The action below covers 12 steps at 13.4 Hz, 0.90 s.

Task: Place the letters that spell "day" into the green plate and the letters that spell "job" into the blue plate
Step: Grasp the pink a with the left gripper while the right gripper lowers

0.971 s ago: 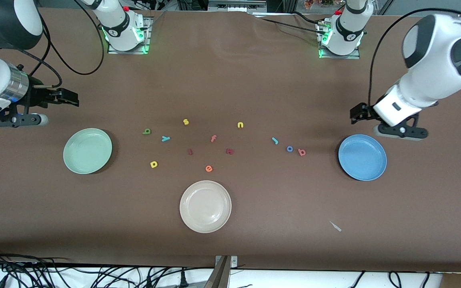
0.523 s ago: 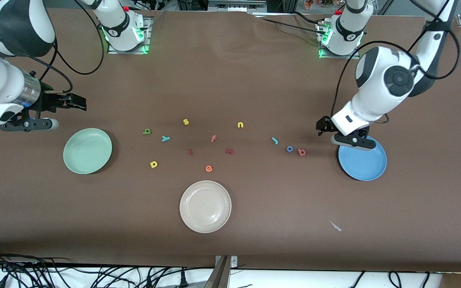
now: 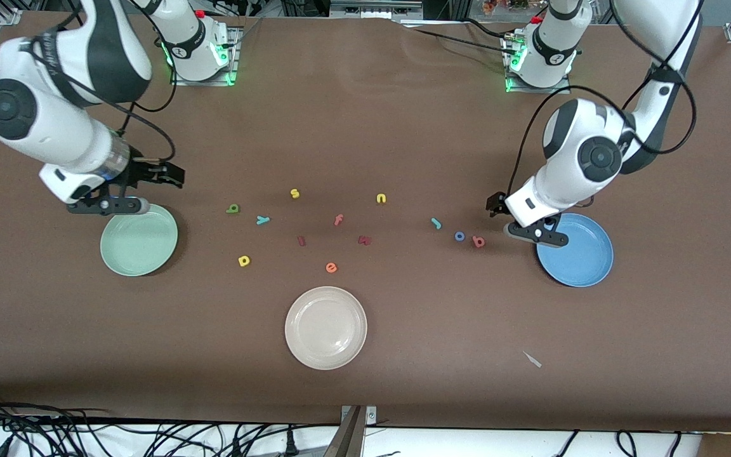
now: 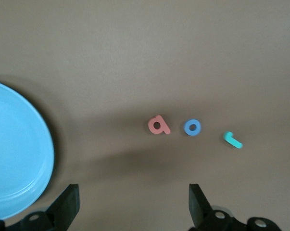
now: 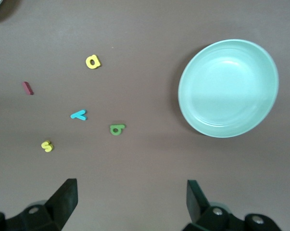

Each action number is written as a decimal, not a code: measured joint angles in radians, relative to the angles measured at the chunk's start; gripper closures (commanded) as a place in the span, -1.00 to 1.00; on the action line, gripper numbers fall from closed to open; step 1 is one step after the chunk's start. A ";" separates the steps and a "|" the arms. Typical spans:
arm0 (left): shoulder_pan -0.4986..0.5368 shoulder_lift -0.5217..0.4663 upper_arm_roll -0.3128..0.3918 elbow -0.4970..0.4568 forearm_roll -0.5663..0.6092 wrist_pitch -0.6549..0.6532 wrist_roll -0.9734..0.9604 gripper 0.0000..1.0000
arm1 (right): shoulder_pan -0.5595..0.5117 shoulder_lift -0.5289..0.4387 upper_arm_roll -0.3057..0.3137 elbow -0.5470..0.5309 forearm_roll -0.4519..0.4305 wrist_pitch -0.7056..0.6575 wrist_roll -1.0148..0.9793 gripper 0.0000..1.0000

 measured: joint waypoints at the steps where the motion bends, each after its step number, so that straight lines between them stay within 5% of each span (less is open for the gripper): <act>1: -0.008 0.034 0.009 0.011 0.000 0.024 0.001 -1.00 | 0.001 0.000 0.015 -0.025 0.000 0.033 0.019 -1.00; 5: -0.061 0.137 0.021 0.066 0.000 0.101 -0.001 -0.96 | 0.002 -0.001 0.048 -0.127 0.000 0.189 0.065 -1.00; 12: -0.111 0.222 0.056 0.074 0.000 0.187 -0.001 -0.55 | 0.003 0.057 0.074 -0.314 0.000 0.482 0.089 -1.00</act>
